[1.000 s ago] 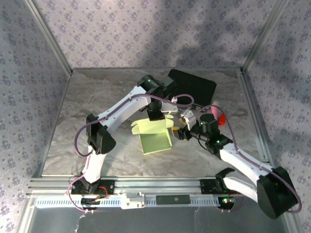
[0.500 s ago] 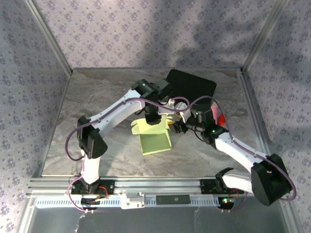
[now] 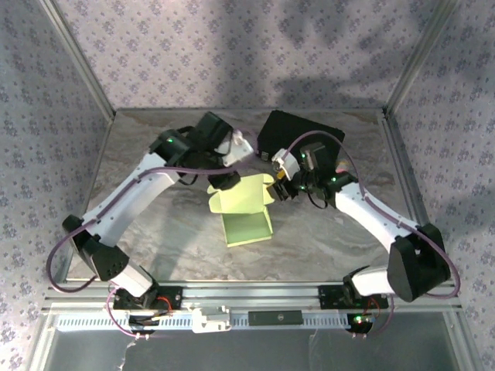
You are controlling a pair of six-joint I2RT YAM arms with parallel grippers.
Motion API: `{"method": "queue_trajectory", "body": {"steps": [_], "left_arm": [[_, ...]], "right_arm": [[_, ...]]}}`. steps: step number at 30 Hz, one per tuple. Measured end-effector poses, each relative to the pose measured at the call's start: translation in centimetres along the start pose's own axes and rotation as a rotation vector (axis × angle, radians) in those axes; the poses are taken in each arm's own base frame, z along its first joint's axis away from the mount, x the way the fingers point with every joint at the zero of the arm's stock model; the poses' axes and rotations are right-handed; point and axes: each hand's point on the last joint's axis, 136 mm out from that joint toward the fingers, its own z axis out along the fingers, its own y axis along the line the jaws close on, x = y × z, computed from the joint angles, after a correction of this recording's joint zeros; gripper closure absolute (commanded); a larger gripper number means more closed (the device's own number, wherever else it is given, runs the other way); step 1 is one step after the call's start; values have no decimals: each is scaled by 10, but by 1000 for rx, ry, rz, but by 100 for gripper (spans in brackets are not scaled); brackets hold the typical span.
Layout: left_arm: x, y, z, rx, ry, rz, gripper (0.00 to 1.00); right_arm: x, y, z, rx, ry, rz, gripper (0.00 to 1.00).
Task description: Fold the paper box
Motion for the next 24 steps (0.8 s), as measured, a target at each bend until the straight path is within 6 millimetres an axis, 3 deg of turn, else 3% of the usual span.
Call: {"method": "queue_trajectory", "body": {"steps": [2,5,9,13,17,24], "left_arm": [[12,26,3,30,-1,-175,45],[41,47,16,82,54,-357,46],[66,30,34,180,164,-407,47],[83,16,47,232,244,-413,46],[88,12,58,263,278,-416,46],[96,-1,69,289,332,-384,48]], "right_arm": [[-7,-11,-3,2,23,33,40],[-17,-18,-4,-23,65,64,45],[-25,-16,2,-79,122,87,49],[-11,-11,12,-124,200,118,49],[3,-6,18,-154,264,141,49],[7,3,23,-182,300,117,52]]}}
